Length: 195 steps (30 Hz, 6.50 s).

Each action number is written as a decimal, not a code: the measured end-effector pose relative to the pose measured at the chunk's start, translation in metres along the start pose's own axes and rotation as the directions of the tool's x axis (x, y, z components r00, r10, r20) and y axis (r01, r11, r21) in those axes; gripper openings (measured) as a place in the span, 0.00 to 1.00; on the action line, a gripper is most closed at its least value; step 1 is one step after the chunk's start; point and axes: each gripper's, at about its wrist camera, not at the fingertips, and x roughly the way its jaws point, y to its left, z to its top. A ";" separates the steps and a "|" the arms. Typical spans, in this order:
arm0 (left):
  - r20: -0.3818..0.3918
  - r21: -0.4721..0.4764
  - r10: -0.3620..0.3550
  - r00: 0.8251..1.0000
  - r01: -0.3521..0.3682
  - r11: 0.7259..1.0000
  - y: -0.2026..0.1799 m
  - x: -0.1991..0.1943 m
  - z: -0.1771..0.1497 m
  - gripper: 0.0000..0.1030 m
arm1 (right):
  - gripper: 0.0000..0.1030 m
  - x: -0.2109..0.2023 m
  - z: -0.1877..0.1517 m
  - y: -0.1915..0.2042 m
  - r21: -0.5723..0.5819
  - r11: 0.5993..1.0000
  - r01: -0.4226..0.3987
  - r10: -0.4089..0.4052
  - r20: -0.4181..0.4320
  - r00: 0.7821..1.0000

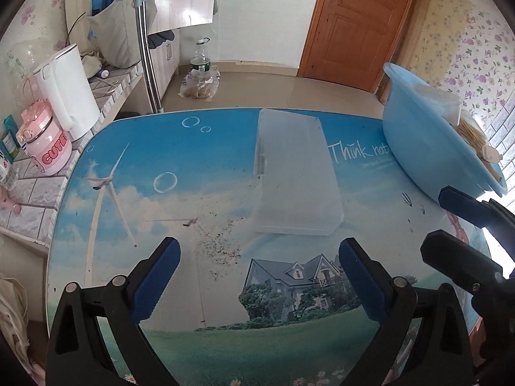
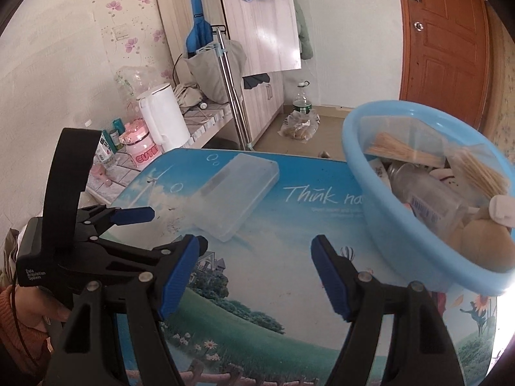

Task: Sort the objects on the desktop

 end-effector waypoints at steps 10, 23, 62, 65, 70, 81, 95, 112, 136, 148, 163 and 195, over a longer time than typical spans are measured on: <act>0.010 0.046 -0.045 0.999 0.045 0.998 -0.018 0.015 0.015 0.82 | 0.70 -0.002 0.002 -0.019 0.066 0.997 0.035 -0.035 -0.003 0.999; 0.036 0.172 -0.143 0.989 0.135 0.976 -0.024 -0.018 -0.019 0.59 | 0.70 -0.002 -0.001 -0.014 0.111 0.992 -0.057 0.061 -0.029 0.998; 0.038 0.226 -0.213 0.976 0.200 0.953 -0.057 -0.037 -0.051 0.59 | 0.49 0.018 -0.018 -0.019 0.295 0.925 -0.239 0.281 -0.109 0.953; 0.051 0.211 -0.223 0.974 0.208 0.955 -0.052 -0.041 -0.048 0.59 | 0.44 0.006 -0.012 -0.015 0.241 0.938 -0.249 0.272 -0.067 0.960; 0.082 0.211 -0.219 0.972 0.198 0.957 -0.053 -0.051 -0.044 0.59 | 0.40 -0.007 -0.004 -0.016 0.223 0.935 -0.274 0.287 -0.025 0.958; 0.152 0.261 -0.217 0.964 0.172 0.950 -0.081 -0.075 -0.019 0.59 | 0.28 -0.049 0.014 -0.035 0.193 0.940 -0.283 0.272 0.083 0.959; 0.196 0.356 -0.228 0.954 0.147 0.923 -0.149 -0.088 0.010 0.59 | 0.28 -0.098 0.021 -0.083 0.215 0.942 -0.257 0.211 0.214 0.954; 0.145 0.470 -0.242 0.959 0.148 0.870 -0.250 -0.049 0.051 0.59 | 0.28 -0.111 0.021 -0.174 0.282 0.951 -0.130 0.045 0.290 0.956; 0.140 0.459 -0.203 0.969 0.119 0.881 -0.236 -0.034 0.059 0.63 | 0.28 -0.073 0.039 -0.214 0.261 0.962 0.076 -0.140 0.238 0.961; 0.193 0.361 -0.139 0.971 0.061 0.931 -0.182 -0.062 0.048 0.90 | 0.76 -0.110 0.026 -0.151 0.092 0.992 0.088 -0.111 0.291 0.950; 0.136 0.270 -0.068 0.988 0.029 0.962 -0.155 -0.049 0.051 0.97 | 0.77 -0.070 0.022 -0.132 -0.035 0.960 0.278 -0.269 0.164 0.949; 0.225 0.072 0.025 0.974 -0.043 0.997 -0.111 -0.130 0.050 0.98 | 0.86 -0.126 0.048 -0.093 0.158 0.963 0.219 -0.242 0.147 0.959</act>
